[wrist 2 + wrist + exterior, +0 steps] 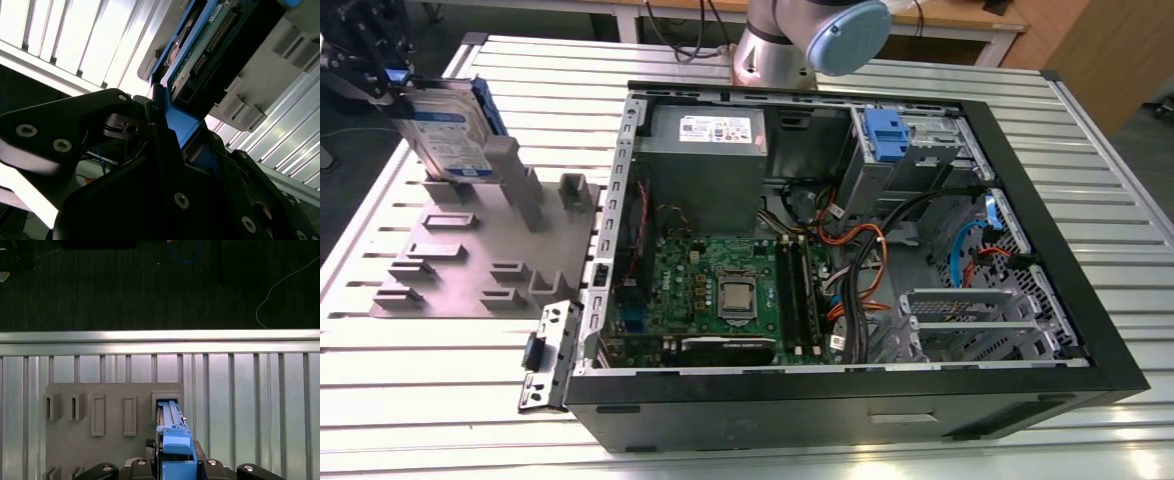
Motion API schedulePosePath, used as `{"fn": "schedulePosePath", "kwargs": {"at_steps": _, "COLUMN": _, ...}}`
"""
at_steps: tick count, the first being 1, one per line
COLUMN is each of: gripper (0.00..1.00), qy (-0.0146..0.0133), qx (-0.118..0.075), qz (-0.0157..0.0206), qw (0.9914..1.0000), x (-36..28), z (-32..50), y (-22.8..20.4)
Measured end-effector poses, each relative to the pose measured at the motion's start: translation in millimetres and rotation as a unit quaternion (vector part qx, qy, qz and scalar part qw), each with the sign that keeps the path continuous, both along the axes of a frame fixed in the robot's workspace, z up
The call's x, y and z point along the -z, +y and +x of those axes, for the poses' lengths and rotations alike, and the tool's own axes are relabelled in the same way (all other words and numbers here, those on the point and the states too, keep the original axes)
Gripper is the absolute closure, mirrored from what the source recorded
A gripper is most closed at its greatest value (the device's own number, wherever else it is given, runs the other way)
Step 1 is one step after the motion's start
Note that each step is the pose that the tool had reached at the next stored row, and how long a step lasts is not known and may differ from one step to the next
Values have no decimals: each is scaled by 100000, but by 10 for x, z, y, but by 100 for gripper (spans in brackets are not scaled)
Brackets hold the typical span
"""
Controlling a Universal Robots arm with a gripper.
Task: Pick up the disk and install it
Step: 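Pick up the disk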
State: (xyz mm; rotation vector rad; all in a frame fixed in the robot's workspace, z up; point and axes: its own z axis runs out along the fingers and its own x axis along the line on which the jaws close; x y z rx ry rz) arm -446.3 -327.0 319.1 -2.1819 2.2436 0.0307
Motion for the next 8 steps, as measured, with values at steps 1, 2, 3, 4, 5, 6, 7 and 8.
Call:
{"fn": "schedulePosePath", "kwargs": {"at_steps": 1, "gripper": 64, "qy": -7, "qx": 1, "qz": 2, "qw": 100000, "x": -6, "z": 0, "y": 0}}
{"fn": "schedulePosePath", "kwargs": {"at_steps": 2, "gripper": 64, "qy": -3, "qx": -2, "qz": 1, "qw": 100000, "x": -12, "z": 0, "y": 0}}
{"fn": "schedulePosePath", "kwargs": {"at_steps": 3, "gripper": 64, "qy": -10, "qx": 0, "qz": 4, "qw": 100000, "x": -18, "z": 0, "y": 0}}
{"fn": "schedulePosePath", "kwargs": {"at_steps": 4, "gripper": 64, "qy": -13, "qx": 1, "qz": 7, "qw": 100000, "x": -20, "z": 0, "y": 0}}
{"fn": "schedulePosePath", "kwargs": {"at_steps": 5, "gripper": 64, "qy": -23, "qx": 1, "qz": 10, "qw": 100000, "x": -20, "z": 0, "y": 0}}
{"fn": "schedulePosePath", "kwargs": {"at_steps": 6, "gripper": 64, "qy": -27, "qx": 1, "qz": 11, "qw": 100000, "x": -20, "z": 0, "y": 0}}
{"fn": "schedulePosePath", "kwargs": {"at_steps": 7, "gripper": 64, "qy": -13, "qx": -1, "qz": 5, "qw": 100000, "x": -23, "z": 0, "y": 0}}
{"fn": "schedulePosePath", "kwargs": {"at_steps": 8, "gripper": 64, "qy": -11, "qx": 0, "qz": 3, "qw": 100000, "x": -24, "z": 0, "y": 0}}
